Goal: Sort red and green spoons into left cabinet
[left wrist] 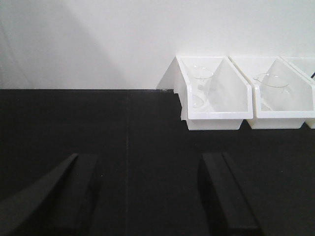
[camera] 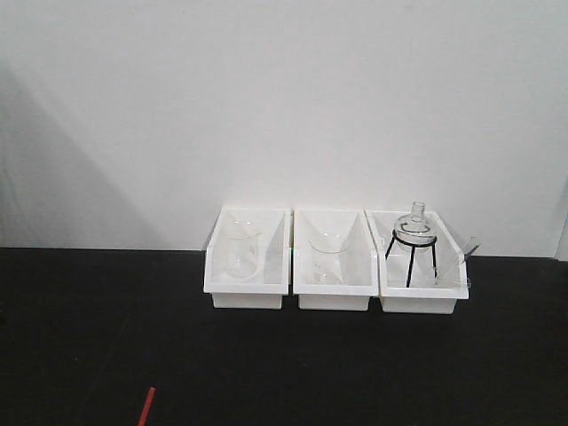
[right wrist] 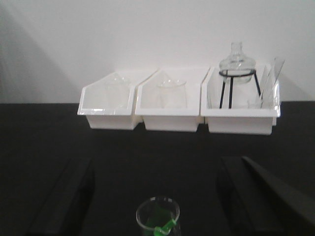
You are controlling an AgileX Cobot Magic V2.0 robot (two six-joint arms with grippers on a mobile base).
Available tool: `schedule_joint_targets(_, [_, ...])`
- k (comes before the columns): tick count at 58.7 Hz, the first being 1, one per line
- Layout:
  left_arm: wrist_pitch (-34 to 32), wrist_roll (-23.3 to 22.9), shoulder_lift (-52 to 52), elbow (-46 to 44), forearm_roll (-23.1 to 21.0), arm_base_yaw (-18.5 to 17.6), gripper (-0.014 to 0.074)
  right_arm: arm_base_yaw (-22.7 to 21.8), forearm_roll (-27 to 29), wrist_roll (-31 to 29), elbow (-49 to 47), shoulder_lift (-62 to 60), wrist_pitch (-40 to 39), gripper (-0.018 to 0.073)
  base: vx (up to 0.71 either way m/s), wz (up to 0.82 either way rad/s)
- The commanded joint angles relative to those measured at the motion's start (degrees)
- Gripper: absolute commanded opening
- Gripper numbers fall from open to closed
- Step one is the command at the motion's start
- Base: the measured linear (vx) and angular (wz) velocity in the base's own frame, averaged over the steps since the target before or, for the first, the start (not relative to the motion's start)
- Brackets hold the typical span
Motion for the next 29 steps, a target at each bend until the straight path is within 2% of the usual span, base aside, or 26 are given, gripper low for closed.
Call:
schedule_joint_targets(1, [-4.3, -0.5, -0.3, -2.1, -0.5, -0.2, 0.0523, 0.0, 0.2, 0.3, 0.9, 4.7, -12.2, 0.0554, 0.0, 0.0])
schedule_joint_targets(6, [-4.0, -0.5, -0.3, -2.1, -0.5, -0.2, 0.0523, 0.0, -0.1, 1.1, 1.2, 9.8, -16.1, 0.0554, 0.0, 0.0])
schedule_joint_targets(7, [-3.4, -0.5, -0.3, -2.1, -0.5, -0.2, 0.0523, 0.0, -0.3, 2.9, 1.2, 16.9, -22.5, 0.0554, 0.0, 0.0])
schedule_joint_targets(17, [-2.9, -0.5, -0.3, -2.1, -0.5, -0.2, 0.0523, 0.0, -0.7, 2.9, 1.2, 29.1, -32.5, 0.0553, 0.0, 0.0])
schedule_joint_targets(29, [-2.9, -0.5, -0.3, -2.1, -0.5, -0.2, 0.0523, 0.0, -3.6, 2.1, -1.7, 40.5, -32.4, 0.0553, 0.0, 0.0])
